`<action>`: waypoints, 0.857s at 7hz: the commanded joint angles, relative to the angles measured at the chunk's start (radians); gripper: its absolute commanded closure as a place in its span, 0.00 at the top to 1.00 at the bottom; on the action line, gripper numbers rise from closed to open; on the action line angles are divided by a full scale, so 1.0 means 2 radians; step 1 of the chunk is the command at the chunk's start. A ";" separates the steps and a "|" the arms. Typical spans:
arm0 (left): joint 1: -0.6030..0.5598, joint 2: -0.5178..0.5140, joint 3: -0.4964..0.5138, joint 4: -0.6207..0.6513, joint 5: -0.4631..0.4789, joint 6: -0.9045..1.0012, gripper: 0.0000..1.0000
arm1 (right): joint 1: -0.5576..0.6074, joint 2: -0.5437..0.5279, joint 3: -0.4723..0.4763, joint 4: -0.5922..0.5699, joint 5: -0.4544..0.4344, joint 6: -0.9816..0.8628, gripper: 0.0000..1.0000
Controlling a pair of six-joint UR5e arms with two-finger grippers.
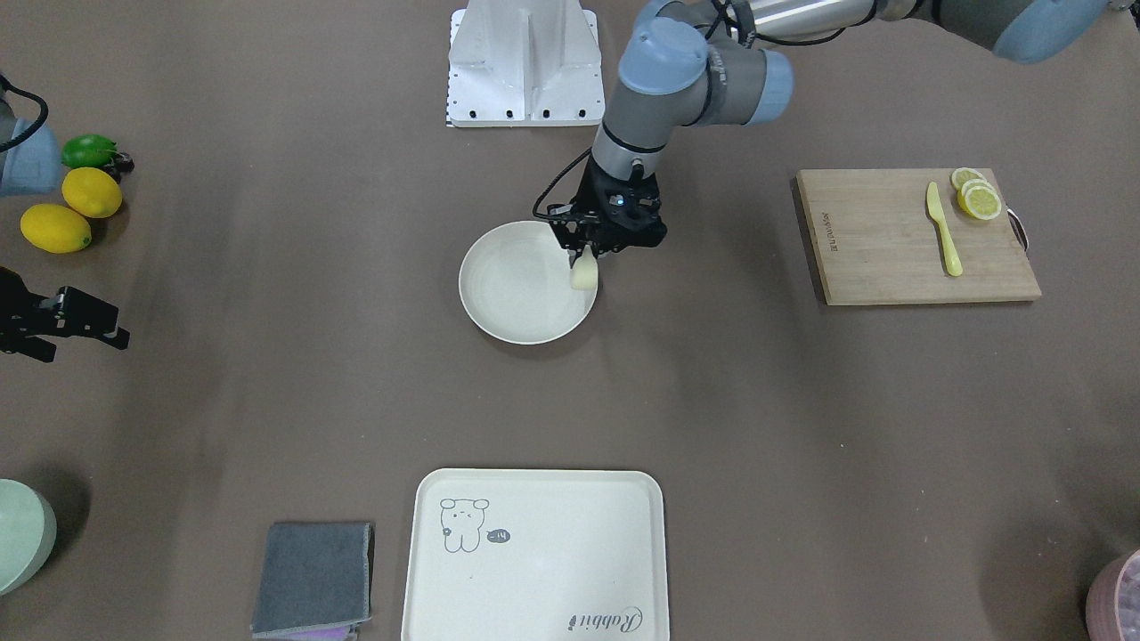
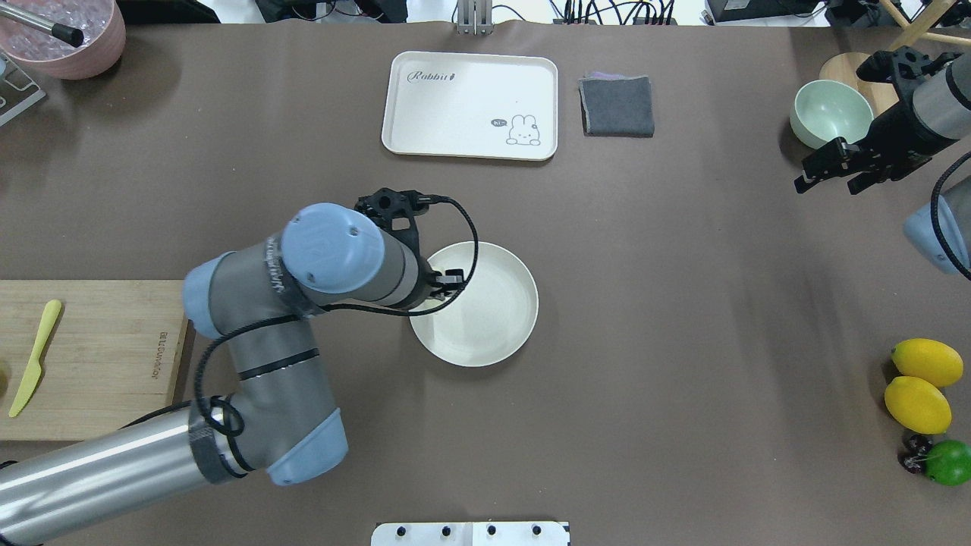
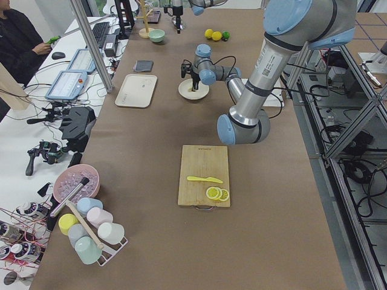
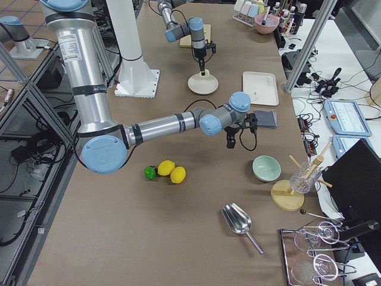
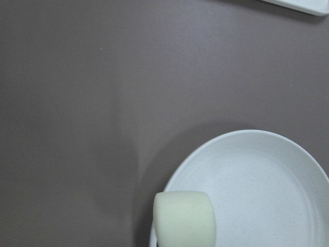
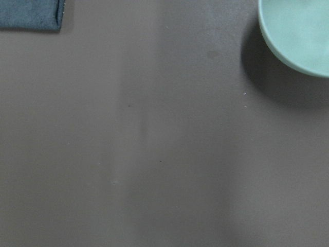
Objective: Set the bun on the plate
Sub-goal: 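Carry the bun over the plate with the left gripper while the right arm withdraws, then lower the bun onto the plate and open the left gripper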
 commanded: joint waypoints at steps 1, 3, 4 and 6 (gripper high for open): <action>0.016 -0.039 0.052 0.001 0.020 -0.014 0.31 | 0.002 -0.007 -0.002 0.000 0.000 -0.011 1.00; 0.017 -0.038 0.053 0.001 0.022 -0.014 0.43 | 0.001 -0.005 -0.004 0.001 -0.001 -0.011 1.00; 0.017 -0.038 0.053 0.001 0.022 -0.014 0.65 | 0.000 -0.005 -0.004 0.000 -0.006 -0.011 1.00; 0.013 -0.032 0.047 0.002 0.026 -0.010 0.98 | 0.000 -0.006 -0.004 0.002 -0.003 -0.011 1.00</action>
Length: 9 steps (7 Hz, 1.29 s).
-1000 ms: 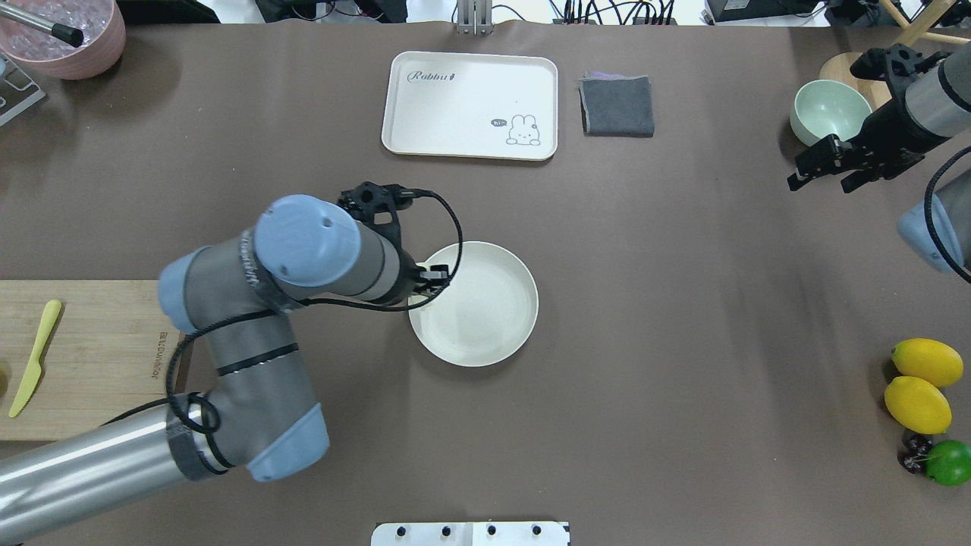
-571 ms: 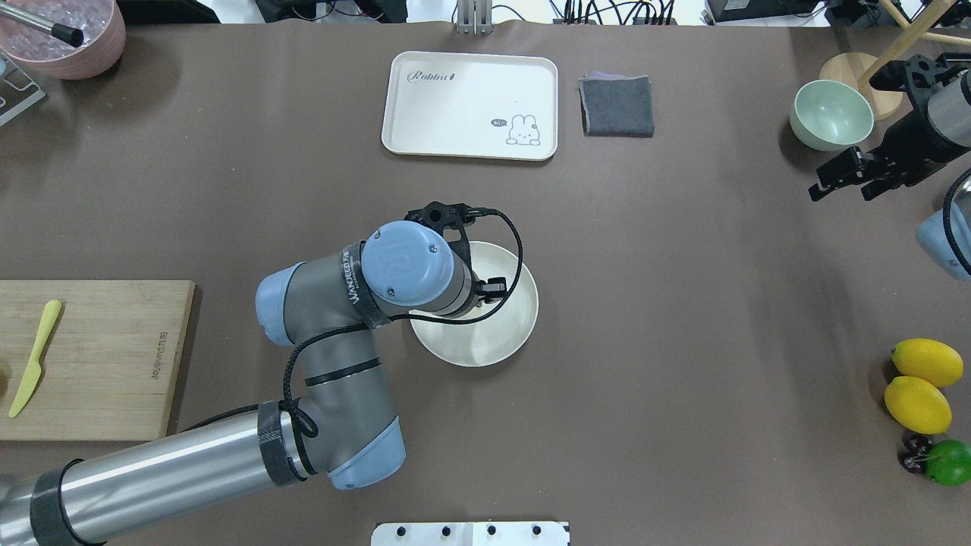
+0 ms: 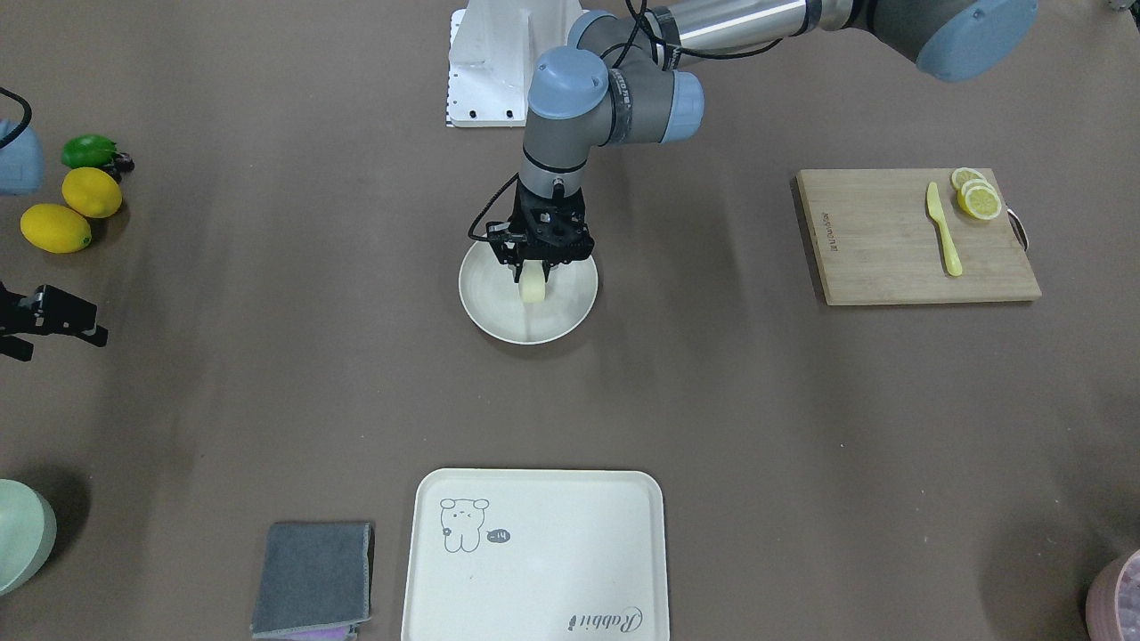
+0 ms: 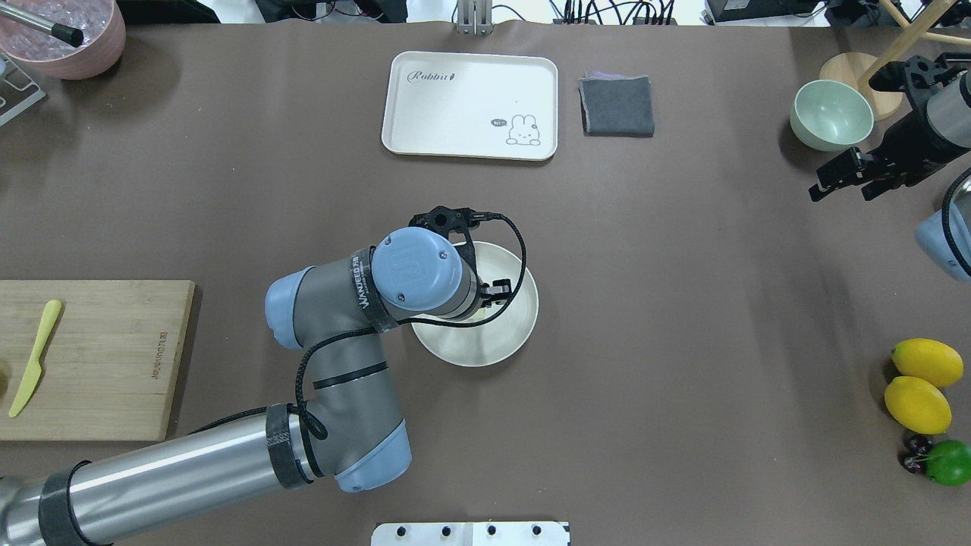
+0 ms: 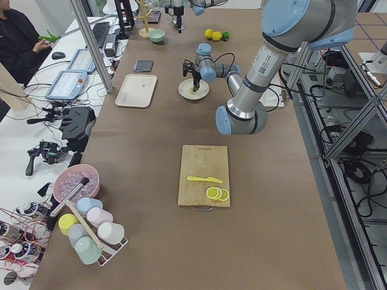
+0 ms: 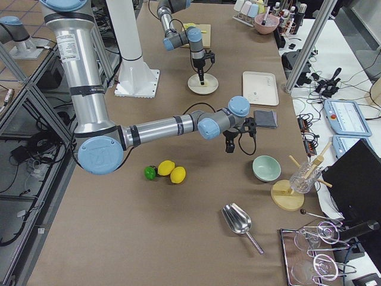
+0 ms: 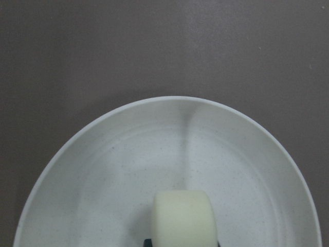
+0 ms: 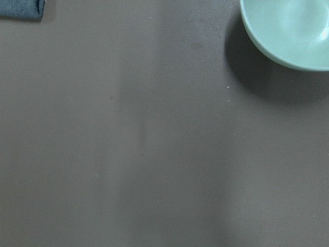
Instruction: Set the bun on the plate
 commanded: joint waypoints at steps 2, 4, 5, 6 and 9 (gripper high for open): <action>-0.031 0.045 -0.076 0.005 -0.014 0.011 0.98 | 0.004 -0.001 0.008 0.002 -0.004 0.000 1.00; -0.143 0.184 -0.183 0.007 -0.089 0.064 0.98 | 0.024 -0.007 0.006 0.003 -0.018 -0.004 1.00; -0.218 0.244 -0.188 0.007 -0.151 0.155 0.98 | 0.043 -0.012 0.008 0.002 -0.027 -0.005 1.00; -0.288 0.300 -0.188 0.006 -0.206 0.255 0.98 | 0.067 -0.021 0.002 0.000 -0.027 -0.025 1.00; -0.459 0.417 -0.107 0.006 -0.292 0.584 0.98 | 0.146 -0.063 -0.002 -0.058 -0.026 -0.205 1.00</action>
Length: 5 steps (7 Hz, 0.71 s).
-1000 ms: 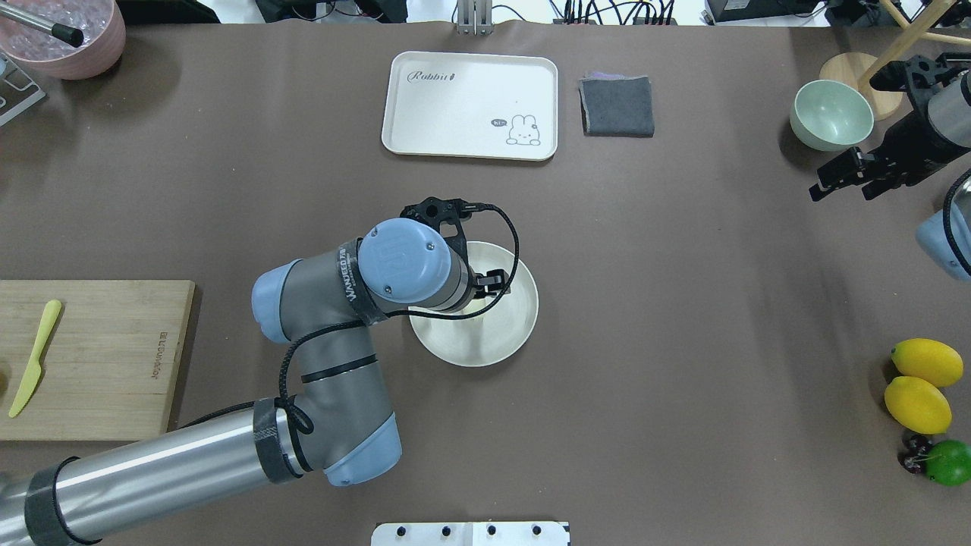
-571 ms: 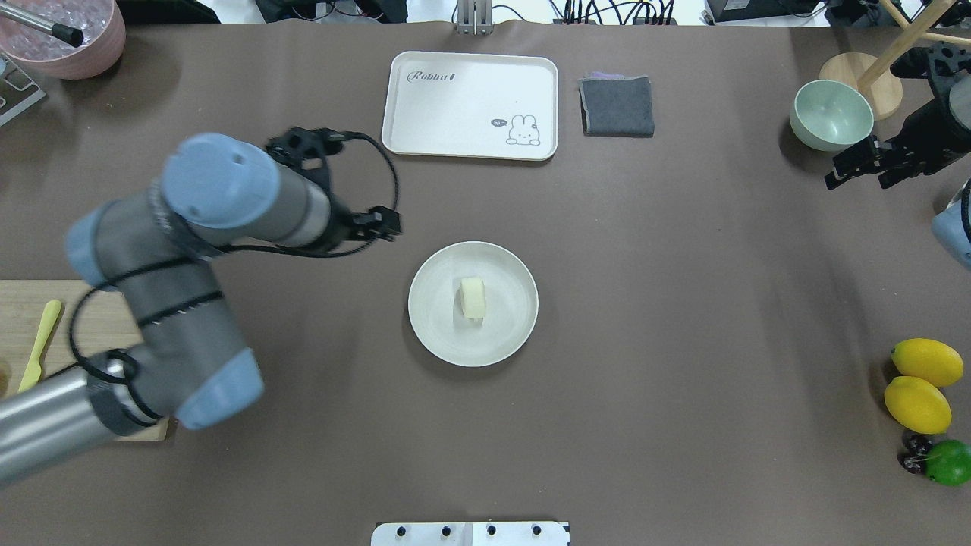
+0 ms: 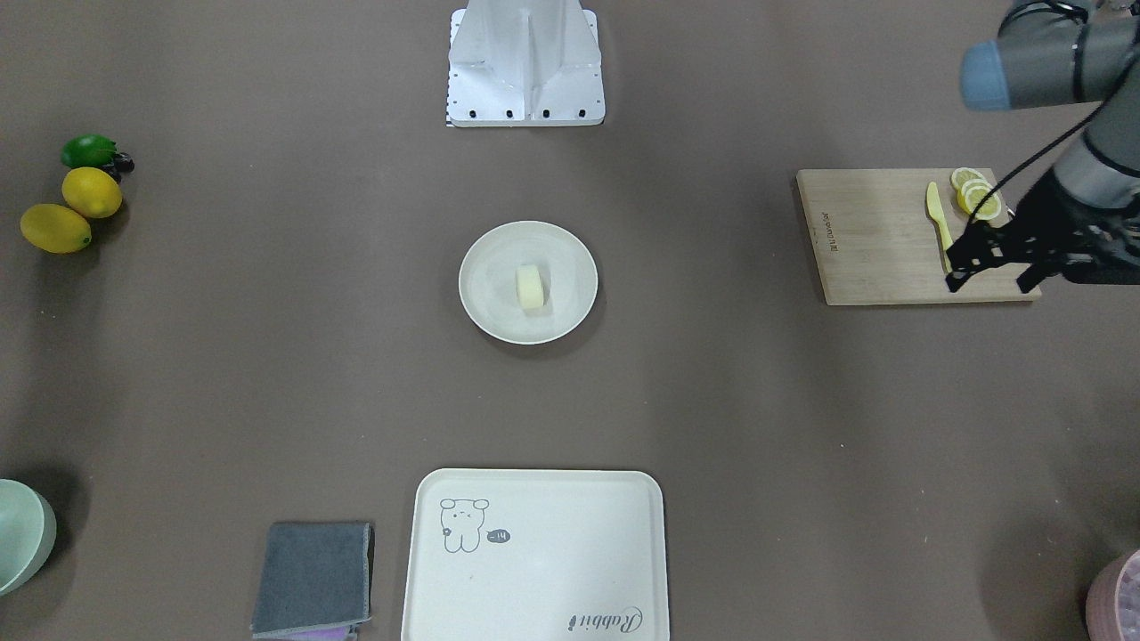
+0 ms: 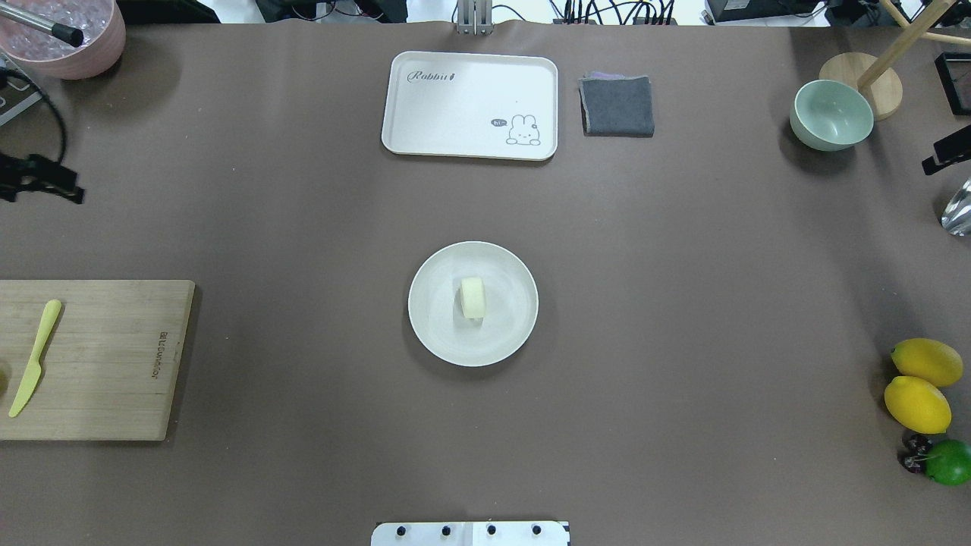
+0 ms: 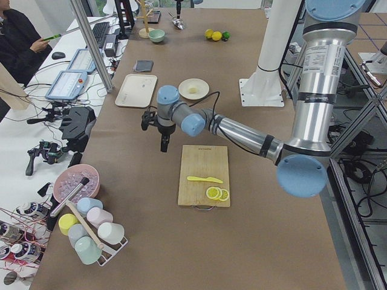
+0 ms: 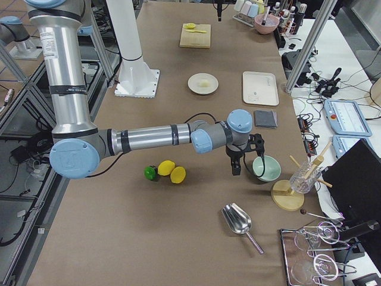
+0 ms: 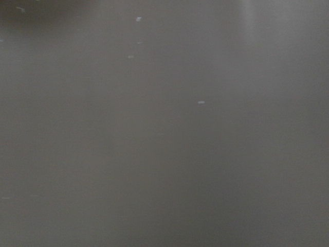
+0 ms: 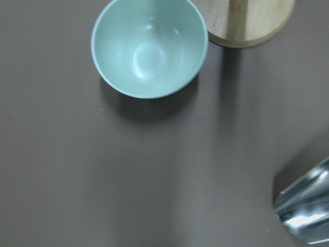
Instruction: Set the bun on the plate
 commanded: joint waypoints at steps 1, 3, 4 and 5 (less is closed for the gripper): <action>-0.083 0.048 0.056 0.002 -0.022 0.167 0.98 | 0.048 -0.036 -0.003 -0.017 -0.001 -0.104 1.00; -0.085 0.068 0.059 -0.004 -0.026 0.169 0.98 | 0.076 -0.065 -0.003 -0.017 -0.002 -0.153 1.00; -0.091 0.071 0.048 -0.001 -0.061 0.168 0.98 | 0.076 -0.074 -0.003 -0.017 -0.001 -0.154 1.00; -0.090 0.062 0.061 0.002 -0.091 0.165 0.98 | 0.078 -0.077 0.000 -0.017 0.007 -0.154 1.00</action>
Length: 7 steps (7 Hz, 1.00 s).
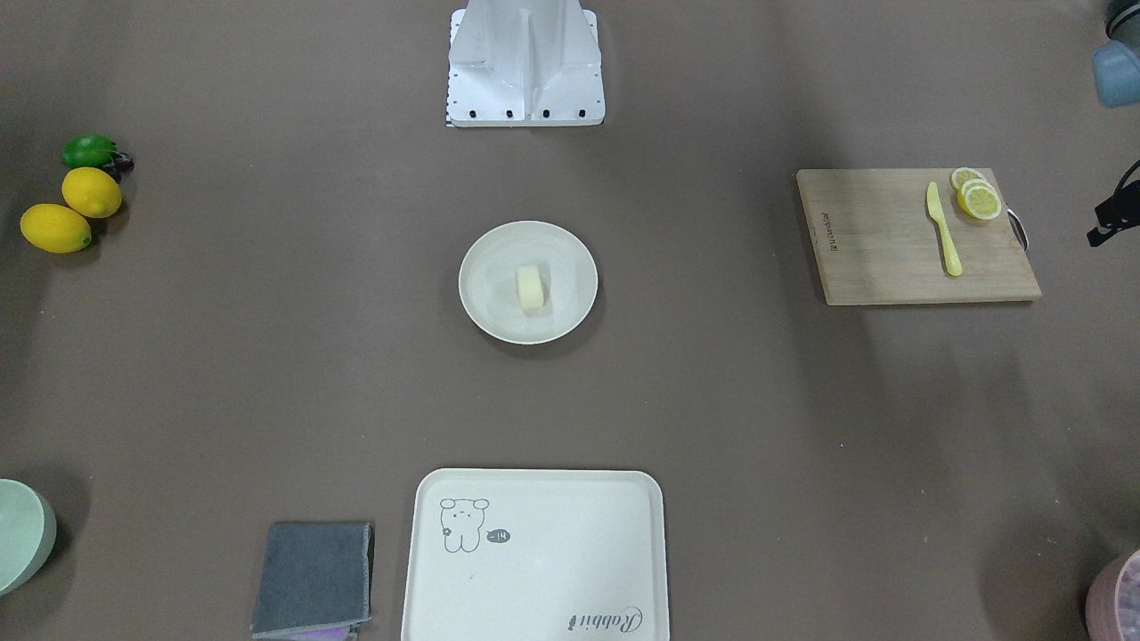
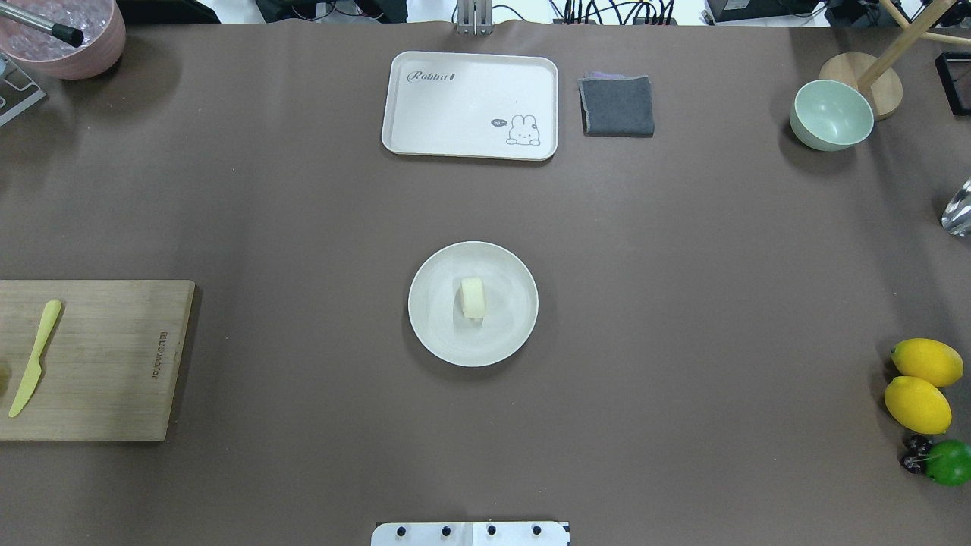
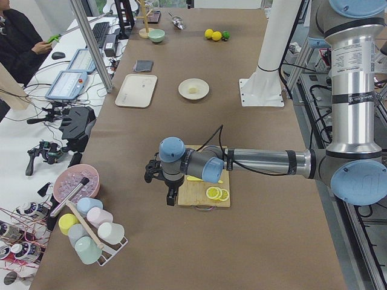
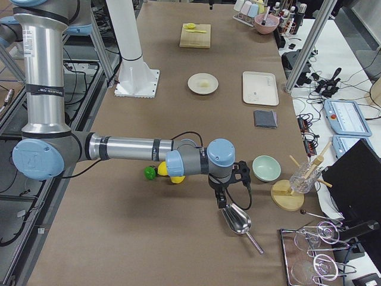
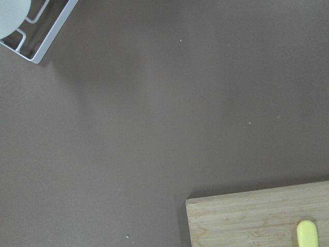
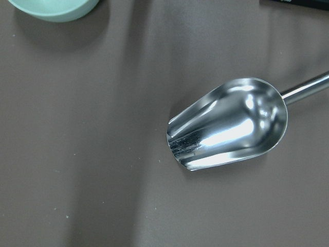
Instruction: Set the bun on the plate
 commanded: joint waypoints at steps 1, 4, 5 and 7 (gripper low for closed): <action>-0.002 -0.011 0.011 0.002 -0.039 -0.001 0.98 | 0.002 -0.011 0.001 0.000 0.005 -0.004 1.00; -0.012 -0.002 0.011 -0.001 -0.038 0.001 0.98 | 0.002 -0.014 -0.005 0.000 0.001 -0.004 1.00; -0.023 -0.001 0.004 -0.002 -0.039 0.001 0.98 | 0.001 -0.019 -0.003 0.001 0.001 -0.004 1.00; -0.025 -0.005 0.004 -0.002 -0.040 0.002 0.98 | 0.000 -0.022 0.001 0.001 -0.002 -0.011 1.00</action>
